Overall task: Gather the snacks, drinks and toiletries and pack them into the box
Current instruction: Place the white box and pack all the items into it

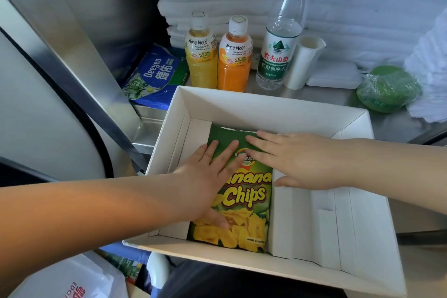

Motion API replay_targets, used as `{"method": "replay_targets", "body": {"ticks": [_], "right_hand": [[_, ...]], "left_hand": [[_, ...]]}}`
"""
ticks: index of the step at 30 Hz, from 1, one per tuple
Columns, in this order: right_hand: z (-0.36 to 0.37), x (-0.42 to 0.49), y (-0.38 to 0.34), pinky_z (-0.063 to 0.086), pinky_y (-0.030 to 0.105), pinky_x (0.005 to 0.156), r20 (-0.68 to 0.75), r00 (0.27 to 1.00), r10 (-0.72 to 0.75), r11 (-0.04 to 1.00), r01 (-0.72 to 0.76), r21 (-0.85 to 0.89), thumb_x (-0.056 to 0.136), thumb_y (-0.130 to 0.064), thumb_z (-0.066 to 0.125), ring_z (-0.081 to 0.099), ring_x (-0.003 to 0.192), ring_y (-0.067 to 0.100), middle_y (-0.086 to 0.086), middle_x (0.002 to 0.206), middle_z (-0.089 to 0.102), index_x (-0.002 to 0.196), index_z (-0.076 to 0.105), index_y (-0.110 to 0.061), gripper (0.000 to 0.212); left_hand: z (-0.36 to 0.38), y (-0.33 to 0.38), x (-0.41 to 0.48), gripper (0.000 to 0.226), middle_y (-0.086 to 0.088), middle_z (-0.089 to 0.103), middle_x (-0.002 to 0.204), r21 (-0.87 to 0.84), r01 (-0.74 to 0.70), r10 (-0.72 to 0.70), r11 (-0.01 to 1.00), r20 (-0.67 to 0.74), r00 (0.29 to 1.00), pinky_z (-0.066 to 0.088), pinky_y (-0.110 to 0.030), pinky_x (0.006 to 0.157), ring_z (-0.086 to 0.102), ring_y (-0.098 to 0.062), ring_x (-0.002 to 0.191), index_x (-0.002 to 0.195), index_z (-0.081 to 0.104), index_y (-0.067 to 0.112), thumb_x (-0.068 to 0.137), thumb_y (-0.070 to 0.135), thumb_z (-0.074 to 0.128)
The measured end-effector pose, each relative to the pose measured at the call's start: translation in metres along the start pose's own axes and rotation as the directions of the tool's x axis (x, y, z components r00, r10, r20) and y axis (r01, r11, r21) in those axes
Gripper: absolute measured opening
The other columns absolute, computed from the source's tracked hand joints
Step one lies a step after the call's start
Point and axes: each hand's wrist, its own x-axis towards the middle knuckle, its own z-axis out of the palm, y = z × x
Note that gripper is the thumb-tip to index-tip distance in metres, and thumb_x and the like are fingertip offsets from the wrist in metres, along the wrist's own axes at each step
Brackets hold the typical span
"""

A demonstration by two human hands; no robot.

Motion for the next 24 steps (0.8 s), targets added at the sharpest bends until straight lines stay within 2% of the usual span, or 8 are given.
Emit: {"method": "replay_targets", "body": {"ticks": [5,10,20,24], "right_hand": [[0.000,0.000,0.001,0.009,0.037,0.119,0.034,0.999,-0.003,1.000,0.003,-0.007,0.097,-0.051,0.031,-0.012,0.145,0.024,0.007,0.157,-0.017,0.149,-0.012,-0.020,0.075],[0.003,-0.001,0.002,0.009,0.038,0.119,0.028,1.000,0.004,1.000,-0.003,-0.023,0.097,-0.051,0.030,-0.013,0.145,0.025,0.008,0.157,-0.018,0.149,-0.014,-0.019,0.075],[0.010,-0.002,0.003,0.002,0.034,0.116,0.021,1.000,0.021,0.999,-0.021,-0.030,0.096,-0.051,0.034,-0.018,0.144,0.022,0.000,0.147,-0.032,0.148,-0.018,-0.022,0.079],[0.010,-0.004,0.002,0.004,0.036,0.117,0.063,0.997,0.037,0.999,-0.035,-0.039,0.097,-0.051,0.032,-0.017,0.144,0.022,0.003,0.154,-0.026,0.149,-0.015,-0.022,0.076]], "left_hand": [[0.010,-0.001,-0.026,0.098,-0.021,-0.037,0.143,0.031,0.086,-0.090,0.996,0.132,0.987,-0.016,-0.039,0.110,-0.027,-0.033,0.137,0.132,-0.037,0.004,0.091,0.063,0.030],[0.012,0.000,-0.034,0.092,-0.020,-0.037,0.143,0.022,0.054,-0.056,0.998,0.145,0.988,-0.021,-0.038,0.106,-0.033,-0.031,0.134,0.133,-0.037,0.004,0.094,0.059,0.026],[0.015,0.000,-0.032,0.091,-0.013,-0.042,0.142,-0.038,0.062,-0.055,0.997,0.161,0.985,-0.025,-0.034,0.103,-0.043,-0.020,0.127,0.132,-0.039,0.008,0.091,0.065,0.019],[0.013,0.004,-0.028,0.086,-0.010,-0.040,0.143,-0.030,-0.035,0.040,0.999,0.176,0.984,-0.026,-0.036,0.106,-0.042,-0.019,0.128,0.136,-0.033,0.012,0.091,0.066,0.015]]}}
